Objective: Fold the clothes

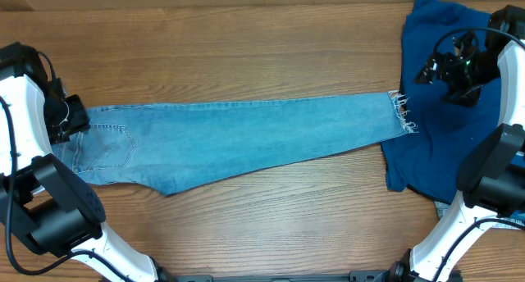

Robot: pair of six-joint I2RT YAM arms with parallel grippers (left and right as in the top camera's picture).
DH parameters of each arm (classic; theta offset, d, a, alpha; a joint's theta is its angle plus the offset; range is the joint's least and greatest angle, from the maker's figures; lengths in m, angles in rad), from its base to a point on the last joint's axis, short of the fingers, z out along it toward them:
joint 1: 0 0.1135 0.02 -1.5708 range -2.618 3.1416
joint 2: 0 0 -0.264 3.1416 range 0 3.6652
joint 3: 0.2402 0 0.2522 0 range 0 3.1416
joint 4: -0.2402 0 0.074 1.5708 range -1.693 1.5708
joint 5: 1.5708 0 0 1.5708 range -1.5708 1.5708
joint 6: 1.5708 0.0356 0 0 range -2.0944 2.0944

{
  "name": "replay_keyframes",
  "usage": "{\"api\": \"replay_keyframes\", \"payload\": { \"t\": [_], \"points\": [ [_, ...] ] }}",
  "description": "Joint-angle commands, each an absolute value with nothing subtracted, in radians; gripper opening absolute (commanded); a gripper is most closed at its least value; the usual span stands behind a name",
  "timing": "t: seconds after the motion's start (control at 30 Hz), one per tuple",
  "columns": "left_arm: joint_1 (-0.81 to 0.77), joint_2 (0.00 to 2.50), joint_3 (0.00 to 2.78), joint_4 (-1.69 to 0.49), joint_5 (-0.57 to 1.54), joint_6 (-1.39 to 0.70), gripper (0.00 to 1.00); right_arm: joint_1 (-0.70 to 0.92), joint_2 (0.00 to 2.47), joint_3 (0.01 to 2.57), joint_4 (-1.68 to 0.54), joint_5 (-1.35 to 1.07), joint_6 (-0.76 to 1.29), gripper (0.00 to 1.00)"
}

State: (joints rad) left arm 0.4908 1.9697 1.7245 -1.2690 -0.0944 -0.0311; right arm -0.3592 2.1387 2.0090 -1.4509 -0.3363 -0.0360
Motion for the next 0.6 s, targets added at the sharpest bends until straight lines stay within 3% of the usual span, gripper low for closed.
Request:
{"api": "replay_keyframes", "payload": {
  "t": [0.0, 0.3, 0.47, 0.57],
  "points": [
    [0.529, 1.974, 1.664, -1.238, -0.171, -0.076, 0.4, -0.359, 2.123, 2.023, -1.447, -0.346, -0.056, 0.68],
    [0.67, 1.975, 1.378, -0.905, -0.18, -0.091, 0.41, -0.359, 2.123, 2.023, -1.457, -0.346, -0.056, 0.71],
    [0.749, 1.975, 1.336, -0.851, -0.204, -0.104, 0.42, -0.359, 2.123, 2.023, -1.472, -0.346, -0.056, 0.72],
    [0.796, 1.975, 1.336, -0.848, -0.116, -0.109, 0.41, -0.359, 2.123, 2.023, -1.475, -0.346, -0.056, 0.73]
  ]
}}
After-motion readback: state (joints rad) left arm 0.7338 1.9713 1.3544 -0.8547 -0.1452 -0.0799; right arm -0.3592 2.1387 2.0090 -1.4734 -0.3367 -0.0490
